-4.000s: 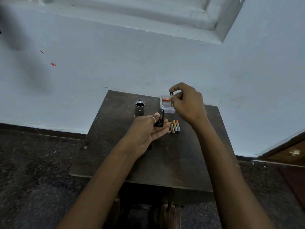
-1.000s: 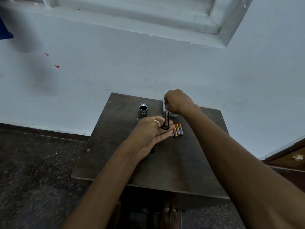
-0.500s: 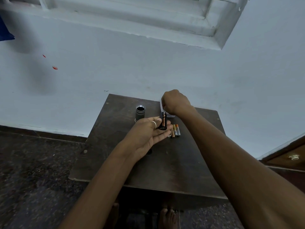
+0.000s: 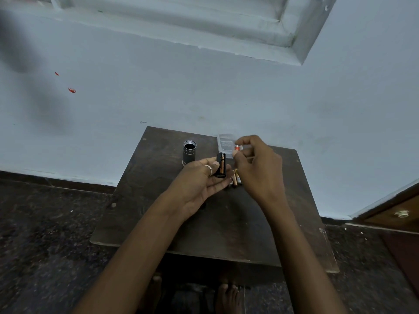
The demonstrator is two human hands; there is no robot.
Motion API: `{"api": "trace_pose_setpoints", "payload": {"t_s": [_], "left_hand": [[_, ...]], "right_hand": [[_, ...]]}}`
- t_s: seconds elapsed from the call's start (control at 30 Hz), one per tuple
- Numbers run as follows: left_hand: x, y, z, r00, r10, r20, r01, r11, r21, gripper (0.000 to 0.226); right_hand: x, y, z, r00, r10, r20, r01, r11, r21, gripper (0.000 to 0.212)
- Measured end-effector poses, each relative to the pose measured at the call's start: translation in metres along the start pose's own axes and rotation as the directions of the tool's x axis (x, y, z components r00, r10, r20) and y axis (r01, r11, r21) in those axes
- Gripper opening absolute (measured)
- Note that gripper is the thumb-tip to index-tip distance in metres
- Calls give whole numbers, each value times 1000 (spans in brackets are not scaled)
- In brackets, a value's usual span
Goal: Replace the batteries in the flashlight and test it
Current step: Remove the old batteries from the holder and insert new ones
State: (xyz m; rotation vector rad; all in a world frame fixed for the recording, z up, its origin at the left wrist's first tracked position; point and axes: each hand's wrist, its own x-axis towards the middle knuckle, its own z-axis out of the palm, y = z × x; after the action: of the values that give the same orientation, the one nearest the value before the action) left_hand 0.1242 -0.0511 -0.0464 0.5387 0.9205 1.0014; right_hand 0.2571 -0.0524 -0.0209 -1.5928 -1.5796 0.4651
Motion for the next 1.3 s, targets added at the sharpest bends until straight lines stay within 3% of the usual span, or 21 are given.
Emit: {"api": "trace_pose_setpoints", "payload": {"t_s": [0.2, 0.4, 0.53, 0.63, 0.7, 0.87, 1.3], "left_hand": [[2, -3, -1, 1000, 7, -12, -6, 999, 34, 31], [4, -7, 3, 1000, 27, 12, -28, 998, 63, 32], [4, -7, 3, 1000, 30, 9, -30, 998, 60, 31], [2, -6, 2, 1000, 24, -2, -23, 998, 54, 30], [2, -5, 1, 1000, 17, -5, -16, 998, 53, 30], [-1, -2, 1, 1000, -2, -13, 2, 998, 60, 29], [-3, -2, 4, 1000, 13, -29, -8, 988, 151, 20]], "right_hand": [[-11, 2, -2, 995, 47, -85, -26, 971, 240, 10], [-17, 12, 8, 993, -59, -102, 78, 979, 190, 12], [-17, 19, 5, 981, -194, 7, 192, 976, 99, 11], [-15, 23, 3, 980, -178, 91, 169, 981, 96, 13], [-13, 23, 1, 982, -141, 127, 131, 988, 87, 21], [-6, 24, -6, 955, -44, 293, 4, 991, 135, 67], [-8, 28, -7, 949, -66, 310, 36, 994, 104, 77]]}}
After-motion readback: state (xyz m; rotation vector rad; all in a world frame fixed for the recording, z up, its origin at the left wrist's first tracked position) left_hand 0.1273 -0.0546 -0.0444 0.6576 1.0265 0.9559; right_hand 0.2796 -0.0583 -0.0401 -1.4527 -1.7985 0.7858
